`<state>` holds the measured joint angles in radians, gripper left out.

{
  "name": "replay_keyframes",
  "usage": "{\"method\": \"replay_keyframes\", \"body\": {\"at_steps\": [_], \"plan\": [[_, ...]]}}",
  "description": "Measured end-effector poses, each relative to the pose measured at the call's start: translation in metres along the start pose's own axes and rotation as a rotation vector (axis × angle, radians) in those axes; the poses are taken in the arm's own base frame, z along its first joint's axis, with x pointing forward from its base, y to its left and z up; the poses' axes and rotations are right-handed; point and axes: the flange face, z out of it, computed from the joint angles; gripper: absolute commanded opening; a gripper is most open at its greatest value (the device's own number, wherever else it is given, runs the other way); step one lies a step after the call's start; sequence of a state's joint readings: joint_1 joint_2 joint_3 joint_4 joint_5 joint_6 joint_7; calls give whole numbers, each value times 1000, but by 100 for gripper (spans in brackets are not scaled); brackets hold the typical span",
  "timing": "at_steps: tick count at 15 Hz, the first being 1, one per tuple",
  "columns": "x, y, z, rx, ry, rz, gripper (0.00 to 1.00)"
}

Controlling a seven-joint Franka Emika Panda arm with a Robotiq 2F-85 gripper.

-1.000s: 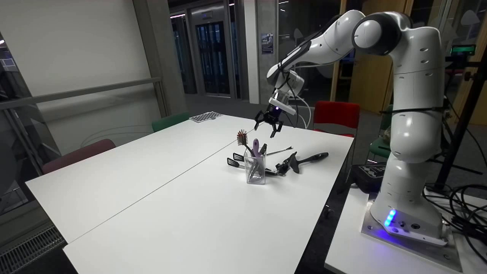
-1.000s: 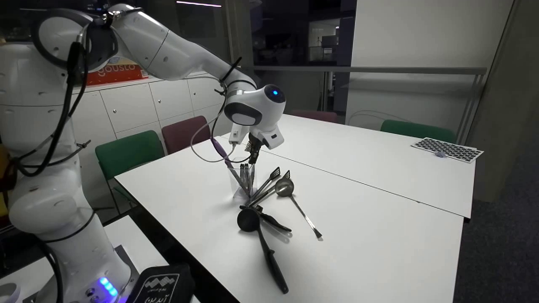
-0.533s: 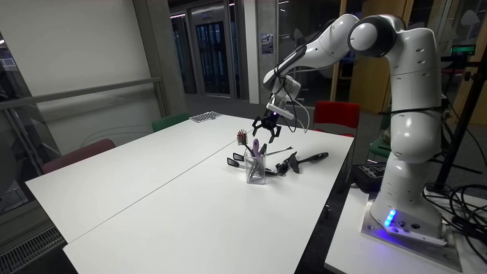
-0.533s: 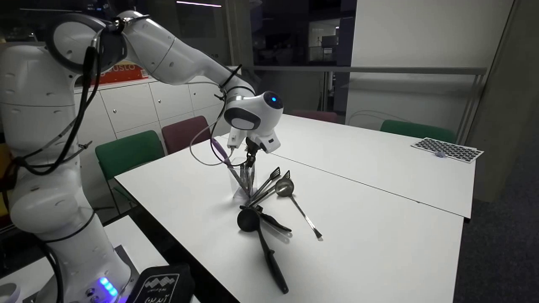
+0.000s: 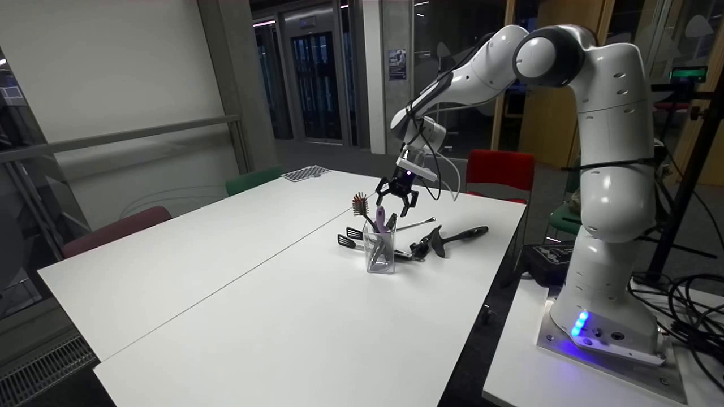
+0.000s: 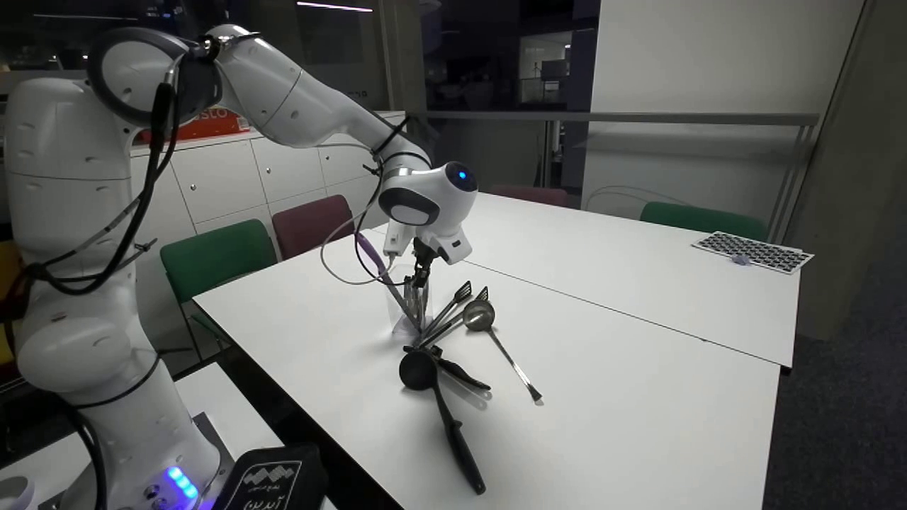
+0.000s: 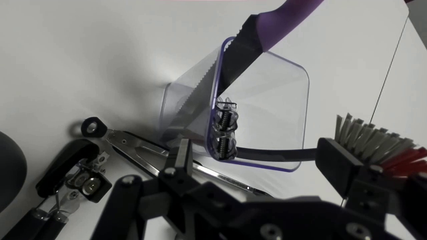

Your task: Remove the tongs from the plastic and put them on the table

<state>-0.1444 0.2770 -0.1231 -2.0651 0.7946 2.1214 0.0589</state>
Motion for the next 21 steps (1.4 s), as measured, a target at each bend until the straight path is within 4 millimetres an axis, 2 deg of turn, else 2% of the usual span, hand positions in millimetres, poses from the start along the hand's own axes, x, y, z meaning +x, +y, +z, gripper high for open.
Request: {"method": "replay_keyframes", "body": {"at_steps": [1, 2, 4, 10, 12, 13, 15, 21], "plan": [[0, 1, 1, -1, -1, 0, 100], [0, 1, 1, -2, -2, 0, 75], [0, 1, 2, -2, -2, -4, 67], [0, 1, 2, -2, -2, -18, 18], [1, 1, 2, -2, -2, -20, 5], [1, 1, 2, -2, -2, -21, 0], [1, 2, 1, -2, -1, -22, 5], [2, 1, -1, 0, 10, -30, 5]]}}
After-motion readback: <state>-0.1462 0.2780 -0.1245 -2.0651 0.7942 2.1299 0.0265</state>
